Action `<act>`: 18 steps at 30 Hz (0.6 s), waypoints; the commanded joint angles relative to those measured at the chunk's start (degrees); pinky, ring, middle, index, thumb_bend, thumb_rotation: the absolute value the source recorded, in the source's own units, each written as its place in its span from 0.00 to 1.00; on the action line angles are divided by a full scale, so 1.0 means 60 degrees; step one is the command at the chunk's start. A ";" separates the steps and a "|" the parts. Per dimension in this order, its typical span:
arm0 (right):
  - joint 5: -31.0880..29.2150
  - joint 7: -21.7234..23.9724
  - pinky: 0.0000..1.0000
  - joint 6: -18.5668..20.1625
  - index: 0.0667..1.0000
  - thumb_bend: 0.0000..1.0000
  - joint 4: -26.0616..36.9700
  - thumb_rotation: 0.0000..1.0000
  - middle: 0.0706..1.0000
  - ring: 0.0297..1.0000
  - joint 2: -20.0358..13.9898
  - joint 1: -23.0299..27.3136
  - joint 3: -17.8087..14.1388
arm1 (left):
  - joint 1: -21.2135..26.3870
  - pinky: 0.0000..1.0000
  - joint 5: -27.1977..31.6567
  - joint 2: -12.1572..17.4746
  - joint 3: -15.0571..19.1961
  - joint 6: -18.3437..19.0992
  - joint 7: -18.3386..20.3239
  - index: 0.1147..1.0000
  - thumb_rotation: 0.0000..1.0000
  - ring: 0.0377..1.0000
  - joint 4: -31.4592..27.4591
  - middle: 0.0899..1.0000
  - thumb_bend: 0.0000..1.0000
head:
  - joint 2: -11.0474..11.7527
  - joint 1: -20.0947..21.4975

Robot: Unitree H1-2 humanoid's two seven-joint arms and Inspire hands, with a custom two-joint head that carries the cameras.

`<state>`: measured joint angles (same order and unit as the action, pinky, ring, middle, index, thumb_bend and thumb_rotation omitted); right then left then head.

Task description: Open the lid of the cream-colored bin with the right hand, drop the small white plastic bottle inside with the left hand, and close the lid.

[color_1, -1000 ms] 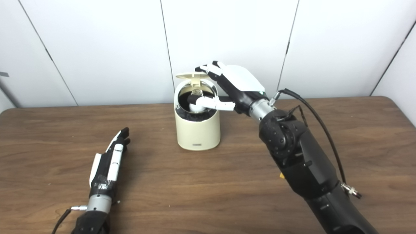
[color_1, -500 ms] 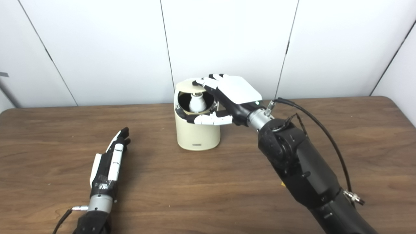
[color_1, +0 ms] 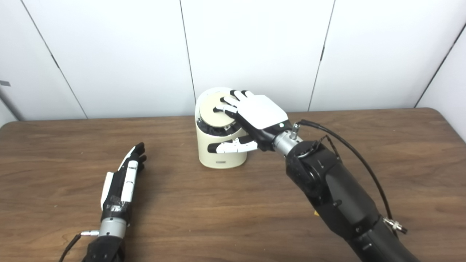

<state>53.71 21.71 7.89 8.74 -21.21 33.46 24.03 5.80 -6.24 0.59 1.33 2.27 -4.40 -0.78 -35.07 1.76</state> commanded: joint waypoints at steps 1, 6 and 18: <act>0.0219 0.0137 1.00 -0.0053 0.84 0.59 0.0265 1.00 0.96 1.00 -0.0111 0.0081 -0.0071 | 0.0060 0.91 0.0062 -0.0091 -0.0093 -0.0021 0.0055 0.93 1.00 0.93 -0.0233 0.94 0.45 | -0.0019 0.0008; 0.0292 0.0238 1.00 -0.0085 0.84 0.59 0.0444 1.00 0.97 1.00 -0.0106 -0.0114 -0.0185 | 0.0095 0.90 0.0103 -0.0124 -0.0079 0.0028 0.0038 0.92 1.00 0.92 -0.0242 0.94 0.44 | -0.0042 0.0002; 0.0496 0.0402 1.00 -0.0236 0.83 0.58 0.0746 1.00 0.97 1.00 -0.0162 -0.0516 -0.0366 | 0.0142 0.90 0.0102 -0.0146 -0.0050 0.0081 0.0007 0.93 1.00 0.93 -0.0323 0.94 0.45 | -0.0121 -0.0061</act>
<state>55.76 23.09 6.60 12.22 -21.24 29.70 22.44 5.79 -5.91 0.06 1.35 3.05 -4.56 -1.36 -35.77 1.32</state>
